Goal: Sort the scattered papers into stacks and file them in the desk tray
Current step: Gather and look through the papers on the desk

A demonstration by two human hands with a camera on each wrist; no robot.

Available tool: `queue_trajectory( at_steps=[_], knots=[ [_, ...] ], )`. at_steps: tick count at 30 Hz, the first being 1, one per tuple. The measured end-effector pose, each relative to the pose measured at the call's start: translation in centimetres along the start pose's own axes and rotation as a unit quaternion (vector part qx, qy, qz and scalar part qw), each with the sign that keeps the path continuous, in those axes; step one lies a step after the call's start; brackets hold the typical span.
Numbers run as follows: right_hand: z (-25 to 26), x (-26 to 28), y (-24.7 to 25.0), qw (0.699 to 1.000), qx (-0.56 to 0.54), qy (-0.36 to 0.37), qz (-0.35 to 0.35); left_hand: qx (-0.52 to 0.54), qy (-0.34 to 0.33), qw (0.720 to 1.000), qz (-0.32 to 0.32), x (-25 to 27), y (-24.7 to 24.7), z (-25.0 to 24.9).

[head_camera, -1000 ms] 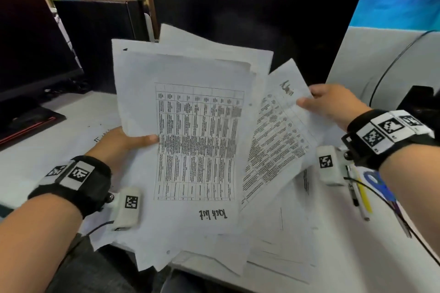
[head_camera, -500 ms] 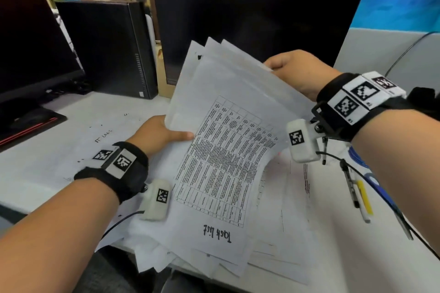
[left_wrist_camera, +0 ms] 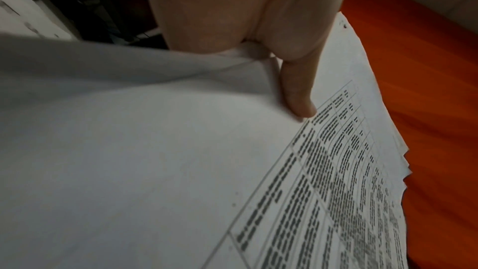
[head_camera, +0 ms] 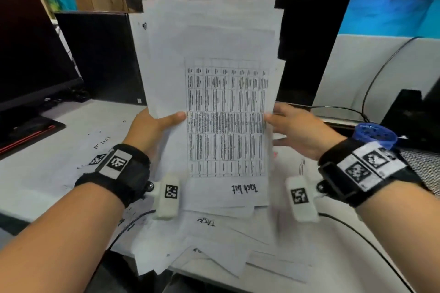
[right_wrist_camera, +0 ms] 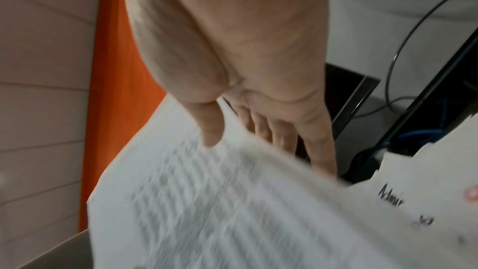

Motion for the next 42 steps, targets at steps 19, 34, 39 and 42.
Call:
queue_trajectory(
  at_steps=[19, 34, 39, 42],
  knots=[
    [7.1, 6.1, 4.8, 0.947, -0.085, 0.216, -0.221, -0.046, -0.092, 0.995, -0.016, -1.0, -4.2, -3.8],
    [8.4, 6.1, 6.0, 0.923, -0.109, 0.277, -0.245, -0.074, -0.081, 0.993, -0.052, -0.2, -3.8, -1.2],
    [0.9, 3.7, 2.7, 0.960, -0.049, 0.152, -0.228, -0.061, -0.073, 0.995, -0.033, 0.4, -4.5, -1.2],
    [-0.1, 3.5, 2.5, 0.954, -0.094, 0.149, -0.243, -0.070, -0.078, 0.994, -0.024, 0.9, -5.5, -2.0]
  ],
)
Point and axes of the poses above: each hand's wrist, its own x-axis away from the middle knuckle, its own y-axis out of the back of the hand, z = x × y, the point moved 9 cm from there along -x, towards the middle knuckle, and after that the axes turned 14 degrees about -y, right-handed, at the moved point
